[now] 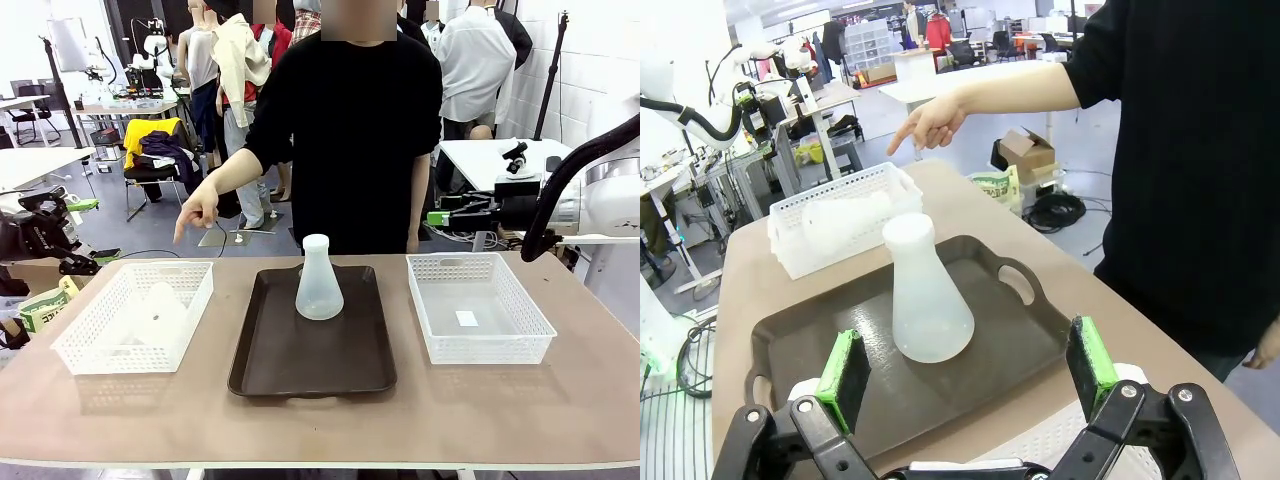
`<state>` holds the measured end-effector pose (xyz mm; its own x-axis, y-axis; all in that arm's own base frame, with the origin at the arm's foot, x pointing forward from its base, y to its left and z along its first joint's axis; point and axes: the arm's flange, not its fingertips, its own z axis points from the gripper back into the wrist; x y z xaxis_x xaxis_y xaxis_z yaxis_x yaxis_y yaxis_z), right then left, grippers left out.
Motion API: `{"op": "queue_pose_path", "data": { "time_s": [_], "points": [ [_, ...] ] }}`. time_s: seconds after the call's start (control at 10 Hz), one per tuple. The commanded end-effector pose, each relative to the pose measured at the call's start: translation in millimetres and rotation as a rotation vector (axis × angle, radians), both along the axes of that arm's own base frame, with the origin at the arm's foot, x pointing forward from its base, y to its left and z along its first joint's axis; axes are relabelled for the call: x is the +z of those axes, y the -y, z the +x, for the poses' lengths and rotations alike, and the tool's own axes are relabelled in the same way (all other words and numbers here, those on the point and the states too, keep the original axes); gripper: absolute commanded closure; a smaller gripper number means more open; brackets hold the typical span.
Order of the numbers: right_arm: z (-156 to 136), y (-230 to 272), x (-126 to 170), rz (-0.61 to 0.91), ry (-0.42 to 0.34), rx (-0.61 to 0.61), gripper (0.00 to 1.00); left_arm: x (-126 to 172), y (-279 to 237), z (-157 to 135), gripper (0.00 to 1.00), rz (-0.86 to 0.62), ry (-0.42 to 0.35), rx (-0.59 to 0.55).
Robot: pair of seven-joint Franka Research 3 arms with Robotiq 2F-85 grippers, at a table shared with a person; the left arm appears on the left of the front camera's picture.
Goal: Prepare the laboratory tools.
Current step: Pick up the Big flask that the person points to.
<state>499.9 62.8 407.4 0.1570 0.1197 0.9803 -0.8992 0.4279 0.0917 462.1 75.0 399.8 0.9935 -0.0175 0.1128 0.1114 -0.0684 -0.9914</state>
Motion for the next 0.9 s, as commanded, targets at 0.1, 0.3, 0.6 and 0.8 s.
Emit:
{"op": "queue_pose_path", "data": {
  "time_s": [0.1, 0.3, 0.6, 0.8],
  "points": [
    [-0.4, -0.7, 0.6, -0.001, -0.004, 0.002, 0.00, 24.3, 5.2, 1.1, 0.00, 0.132, 0.055, 0.101],
    [-0.4, -0.7, 0.6, -0.001, -0.004, 0.002, 0.00, 52.8, 15.1, 3.9, 0.00, 0.253, 0.085, 0.141],
    [-0.4, -0.7, 0.6, -0.001, -0.004, 0.002, 0.00, 88.6, 50.5, 10.2, 0.00, 0.666, -0.011, 0.214],
    [-0.4, -0.7, 0.6, -0.001, -0.004, 0.002, 0.00, 95.2, 75.6, 21.4, 0.00, 0.932, -0.091, 0.305]
  ]
}}
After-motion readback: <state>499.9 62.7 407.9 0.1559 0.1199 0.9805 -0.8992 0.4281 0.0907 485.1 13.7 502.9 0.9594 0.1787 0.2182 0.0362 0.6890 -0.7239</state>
